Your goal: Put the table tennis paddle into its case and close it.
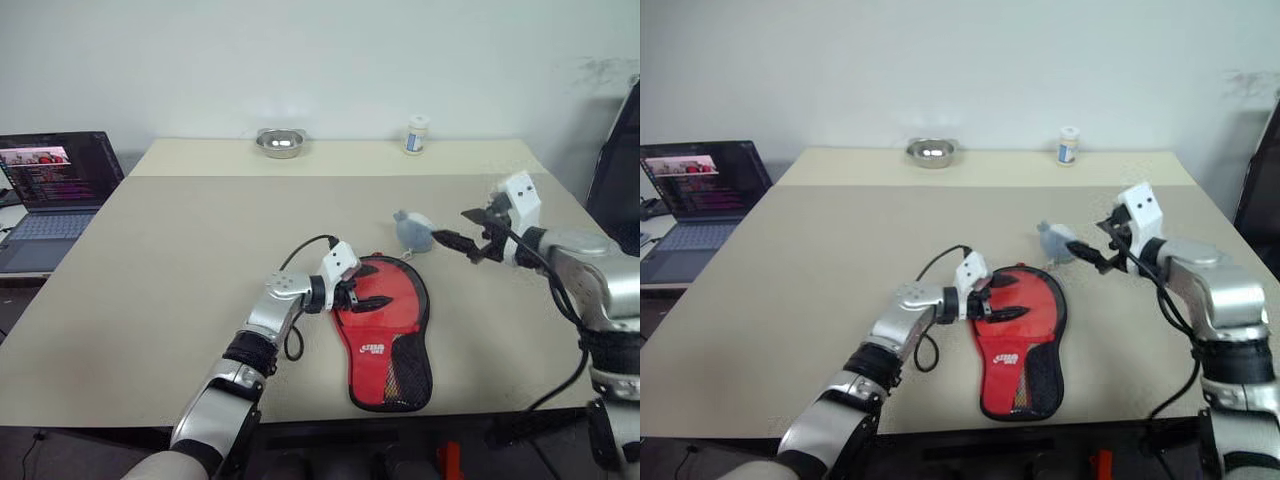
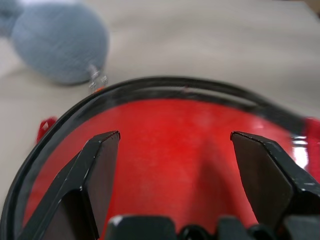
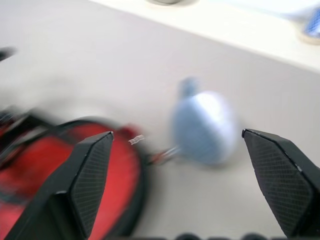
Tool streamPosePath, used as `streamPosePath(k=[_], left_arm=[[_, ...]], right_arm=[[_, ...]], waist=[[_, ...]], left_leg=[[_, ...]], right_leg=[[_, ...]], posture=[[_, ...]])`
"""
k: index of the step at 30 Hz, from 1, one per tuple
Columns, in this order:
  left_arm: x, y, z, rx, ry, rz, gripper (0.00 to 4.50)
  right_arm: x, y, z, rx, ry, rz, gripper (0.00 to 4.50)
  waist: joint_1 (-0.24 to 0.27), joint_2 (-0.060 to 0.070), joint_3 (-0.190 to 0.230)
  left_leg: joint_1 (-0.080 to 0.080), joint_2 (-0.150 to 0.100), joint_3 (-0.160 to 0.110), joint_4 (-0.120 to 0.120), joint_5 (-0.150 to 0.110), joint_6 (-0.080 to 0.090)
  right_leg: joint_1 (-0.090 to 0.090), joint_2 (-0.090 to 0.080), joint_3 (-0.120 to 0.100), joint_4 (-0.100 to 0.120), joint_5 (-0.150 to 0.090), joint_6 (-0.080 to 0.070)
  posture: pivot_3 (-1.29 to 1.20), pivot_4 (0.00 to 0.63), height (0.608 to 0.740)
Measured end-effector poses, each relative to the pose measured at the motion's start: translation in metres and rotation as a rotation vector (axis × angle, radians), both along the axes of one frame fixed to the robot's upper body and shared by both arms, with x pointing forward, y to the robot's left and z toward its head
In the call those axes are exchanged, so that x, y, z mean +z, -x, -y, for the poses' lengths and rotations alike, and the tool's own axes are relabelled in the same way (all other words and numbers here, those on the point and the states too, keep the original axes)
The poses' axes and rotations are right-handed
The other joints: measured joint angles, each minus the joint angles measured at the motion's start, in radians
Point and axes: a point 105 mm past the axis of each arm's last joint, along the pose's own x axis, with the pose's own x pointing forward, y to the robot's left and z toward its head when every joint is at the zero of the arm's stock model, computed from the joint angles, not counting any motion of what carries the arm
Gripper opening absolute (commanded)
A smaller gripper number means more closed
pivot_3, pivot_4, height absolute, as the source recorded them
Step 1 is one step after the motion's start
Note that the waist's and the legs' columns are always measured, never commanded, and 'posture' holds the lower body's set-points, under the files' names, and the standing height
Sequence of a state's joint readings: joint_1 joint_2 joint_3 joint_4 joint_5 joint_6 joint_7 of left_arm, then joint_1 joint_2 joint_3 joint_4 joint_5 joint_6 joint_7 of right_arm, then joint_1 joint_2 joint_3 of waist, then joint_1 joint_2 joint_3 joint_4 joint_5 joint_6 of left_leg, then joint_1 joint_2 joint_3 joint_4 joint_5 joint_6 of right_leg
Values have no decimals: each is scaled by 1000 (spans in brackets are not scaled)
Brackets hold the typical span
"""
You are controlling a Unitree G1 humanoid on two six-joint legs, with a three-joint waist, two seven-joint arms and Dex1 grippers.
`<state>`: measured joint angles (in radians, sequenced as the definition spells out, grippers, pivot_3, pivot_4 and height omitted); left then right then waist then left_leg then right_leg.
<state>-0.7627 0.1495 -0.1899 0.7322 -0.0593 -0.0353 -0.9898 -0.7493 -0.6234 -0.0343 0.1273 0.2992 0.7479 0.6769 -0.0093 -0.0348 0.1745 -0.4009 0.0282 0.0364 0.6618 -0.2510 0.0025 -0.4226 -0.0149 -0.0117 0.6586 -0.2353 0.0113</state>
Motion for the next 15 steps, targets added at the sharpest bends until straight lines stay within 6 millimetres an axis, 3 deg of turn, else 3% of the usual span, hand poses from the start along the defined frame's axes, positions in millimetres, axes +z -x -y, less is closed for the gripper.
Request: streamPosePath(k=[7,15], left_arm=[[0,3,7,-17,13,24,3845],[0,4,4,-17,10,28,3845]], right_arm=[[-27,-49,-29,15,-40,-72,4500],[-50,-68,-37,-29,82,-57,4500]], waist=[[-2,0,0],[0,1,0]], left_leg=[[0,-1,2,1,0,0],[0,-1,2,0,0,0]], right_leg=[[0,-2,1,0,3,-4],[0,-3,0,0,3,-5]], posture=[[0,150,740],[0,150,740]])
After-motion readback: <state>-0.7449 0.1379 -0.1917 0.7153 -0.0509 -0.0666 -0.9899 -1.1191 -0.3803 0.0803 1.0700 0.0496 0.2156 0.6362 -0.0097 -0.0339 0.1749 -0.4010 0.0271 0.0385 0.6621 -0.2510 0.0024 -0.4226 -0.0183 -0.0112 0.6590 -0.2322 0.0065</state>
